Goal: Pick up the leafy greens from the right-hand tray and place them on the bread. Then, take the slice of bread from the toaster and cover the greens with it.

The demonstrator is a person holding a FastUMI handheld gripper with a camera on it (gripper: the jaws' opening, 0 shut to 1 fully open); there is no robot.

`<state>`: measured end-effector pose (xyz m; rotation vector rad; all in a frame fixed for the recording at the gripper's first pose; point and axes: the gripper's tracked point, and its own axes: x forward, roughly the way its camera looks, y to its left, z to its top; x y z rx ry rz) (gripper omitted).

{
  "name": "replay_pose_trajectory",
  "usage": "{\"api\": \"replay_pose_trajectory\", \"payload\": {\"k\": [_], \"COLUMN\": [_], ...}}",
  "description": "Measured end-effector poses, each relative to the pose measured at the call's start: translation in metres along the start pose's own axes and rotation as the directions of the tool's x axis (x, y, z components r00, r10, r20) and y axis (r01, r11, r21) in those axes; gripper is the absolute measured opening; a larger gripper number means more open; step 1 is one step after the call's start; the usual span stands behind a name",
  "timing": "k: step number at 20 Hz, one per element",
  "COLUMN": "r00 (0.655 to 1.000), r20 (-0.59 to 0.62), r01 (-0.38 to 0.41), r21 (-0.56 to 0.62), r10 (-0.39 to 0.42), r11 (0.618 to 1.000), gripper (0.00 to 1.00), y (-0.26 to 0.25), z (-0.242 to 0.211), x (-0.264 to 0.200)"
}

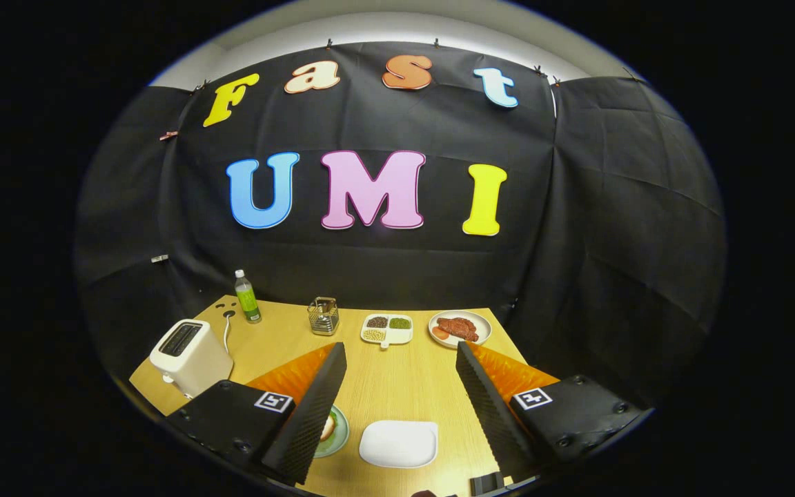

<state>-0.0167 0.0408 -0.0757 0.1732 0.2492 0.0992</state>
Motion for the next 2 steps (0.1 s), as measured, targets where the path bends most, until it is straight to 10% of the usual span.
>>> {"api": "replay_pose_trajectory", "payload": {"k": [2], "r00": [1.000], "r20": [0.014], "r01": [-0.008], "r21": [-0.014], "r10": [0.008], "r11": [1.000], "gripper": [0.99], "y": [-0.0006], "z": [0.0072], "x": [0.0009]}}
